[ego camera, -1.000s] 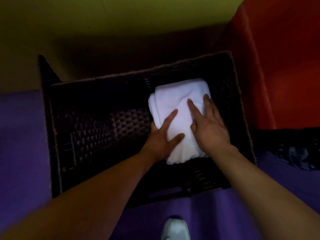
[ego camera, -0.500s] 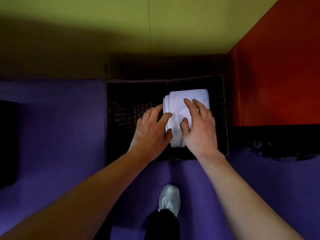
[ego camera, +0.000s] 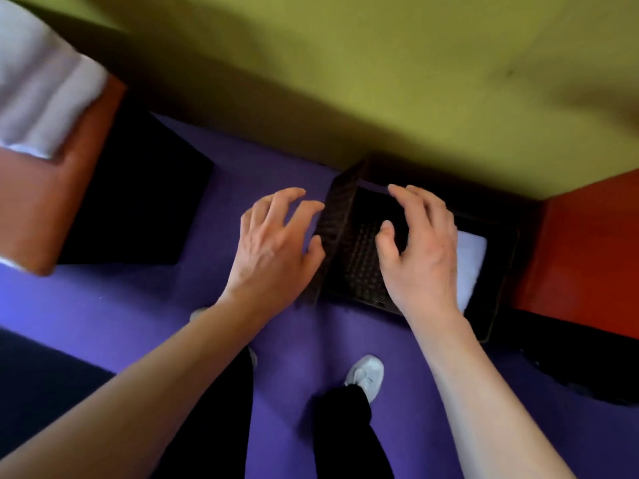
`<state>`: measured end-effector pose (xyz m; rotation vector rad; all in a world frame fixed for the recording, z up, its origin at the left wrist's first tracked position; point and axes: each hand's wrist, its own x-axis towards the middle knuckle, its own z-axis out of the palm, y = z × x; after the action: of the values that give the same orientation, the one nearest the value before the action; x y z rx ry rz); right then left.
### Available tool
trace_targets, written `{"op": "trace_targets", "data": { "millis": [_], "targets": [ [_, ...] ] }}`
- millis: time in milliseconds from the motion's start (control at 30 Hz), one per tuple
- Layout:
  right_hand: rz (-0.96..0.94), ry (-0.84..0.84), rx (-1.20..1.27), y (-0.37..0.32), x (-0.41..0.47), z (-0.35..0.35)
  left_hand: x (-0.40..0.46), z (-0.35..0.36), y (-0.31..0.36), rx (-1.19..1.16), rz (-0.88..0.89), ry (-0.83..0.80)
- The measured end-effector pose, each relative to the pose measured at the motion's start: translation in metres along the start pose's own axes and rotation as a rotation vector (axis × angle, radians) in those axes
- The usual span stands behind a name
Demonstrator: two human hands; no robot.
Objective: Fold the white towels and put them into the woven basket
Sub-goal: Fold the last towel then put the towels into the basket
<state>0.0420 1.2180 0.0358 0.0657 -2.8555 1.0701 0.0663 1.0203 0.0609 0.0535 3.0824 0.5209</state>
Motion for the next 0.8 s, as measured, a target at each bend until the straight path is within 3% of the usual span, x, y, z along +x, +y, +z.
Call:
{"op": "trace_targets", "data": {
  "millis": [467, 800],
  "targets": [
    [-0.245, -0.252, 0.168, -0.222, 0.054, 0.128, -0.022, -0.121, -0.176, -0.066, -0.344, 0.178],
    [-0.201, -0.316, 0.255, -0.344, 0.109, 0.257, 0.021, -0.171, -0.347, -0.041, -0.37, 0.198]
  ]
}}
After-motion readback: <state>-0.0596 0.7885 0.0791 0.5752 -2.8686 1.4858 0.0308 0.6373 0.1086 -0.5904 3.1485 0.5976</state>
